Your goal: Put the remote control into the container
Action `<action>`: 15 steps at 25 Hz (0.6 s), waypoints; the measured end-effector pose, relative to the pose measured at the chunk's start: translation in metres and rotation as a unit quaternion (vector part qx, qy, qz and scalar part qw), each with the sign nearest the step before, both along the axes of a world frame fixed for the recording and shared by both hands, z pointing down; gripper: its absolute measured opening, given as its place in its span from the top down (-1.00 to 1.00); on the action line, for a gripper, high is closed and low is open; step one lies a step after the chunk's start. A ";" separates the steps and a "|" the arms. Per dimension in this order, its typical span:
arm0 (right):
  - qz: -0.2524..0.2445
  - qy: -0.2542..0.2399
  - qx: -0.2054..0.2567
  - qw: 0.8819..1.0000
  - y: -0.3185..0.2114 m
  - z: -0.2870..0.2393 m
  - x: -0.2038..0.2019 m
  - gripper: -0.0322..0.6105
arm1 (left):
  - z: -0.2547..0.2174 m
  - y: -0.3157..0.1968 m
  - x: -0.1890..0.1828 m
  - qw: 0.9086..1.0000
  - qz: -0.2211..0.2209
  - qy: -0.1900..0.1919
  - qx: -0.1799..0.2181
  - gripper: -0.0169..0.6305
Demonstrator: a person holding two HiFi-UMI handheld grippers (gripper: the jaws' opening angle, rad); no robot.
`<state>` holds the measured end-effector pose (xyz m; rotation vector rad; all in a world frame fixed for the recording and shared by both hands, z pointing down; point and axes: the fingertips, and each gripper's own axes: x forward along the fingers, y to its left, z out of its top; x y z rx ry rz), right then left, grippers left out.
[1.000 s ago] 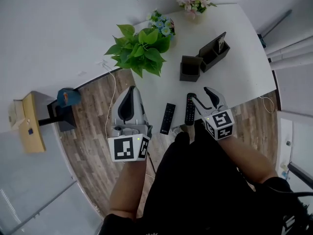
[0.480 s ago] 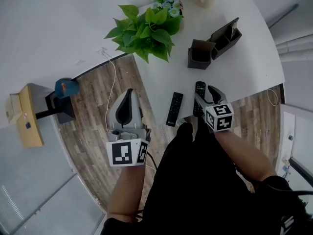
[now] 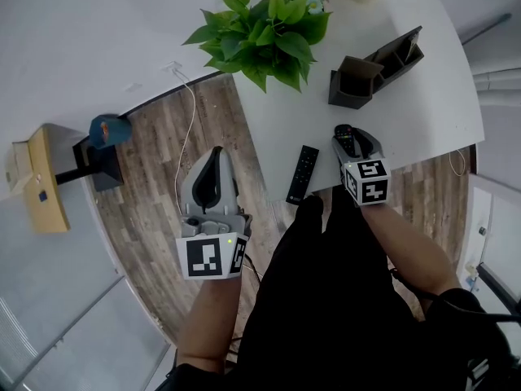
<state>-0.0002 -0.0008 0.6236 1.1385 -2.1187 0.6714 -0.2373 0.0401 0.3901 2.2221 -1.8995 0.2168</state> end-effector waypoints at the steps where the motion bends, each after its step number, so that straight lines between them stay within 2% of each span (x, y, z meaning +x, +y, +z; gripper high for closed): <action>1: -0.007 -0.001 0.004 1.000 -0.003 -0.002 -0.001 0.26 | 0.001 0.000 -0.002 1.000 -0.002 0.001 0.000 0.95; 7: -0.042 -0.008 0.031 0.999 -0.018 -0.019 -0.002 0.61 | -0.002 -0.003 -0.006 1.000 -0.008 0.005 0.003 0.95; 11: -0.057 0.000 0.026 0.998 -0.018 -0.016 -0.004 0.58 | -0.004 -0.008 -0.001 1.000 -0.008 0.009 0.005 0.95; 13: -0.063 0.008 0.018 0.998 -0.017 -0.011 -0.006 0.46 | -0.006 -0.010 0.002 1.000 -0.008 0.010 0.006 0.95; 15: -0.071 0.016 0.021 0.997 -0.018 -0.009 -0.007 0.45 | -0.008 -0.011 0.003 1.000 -0.009 0.009 0.007 0.95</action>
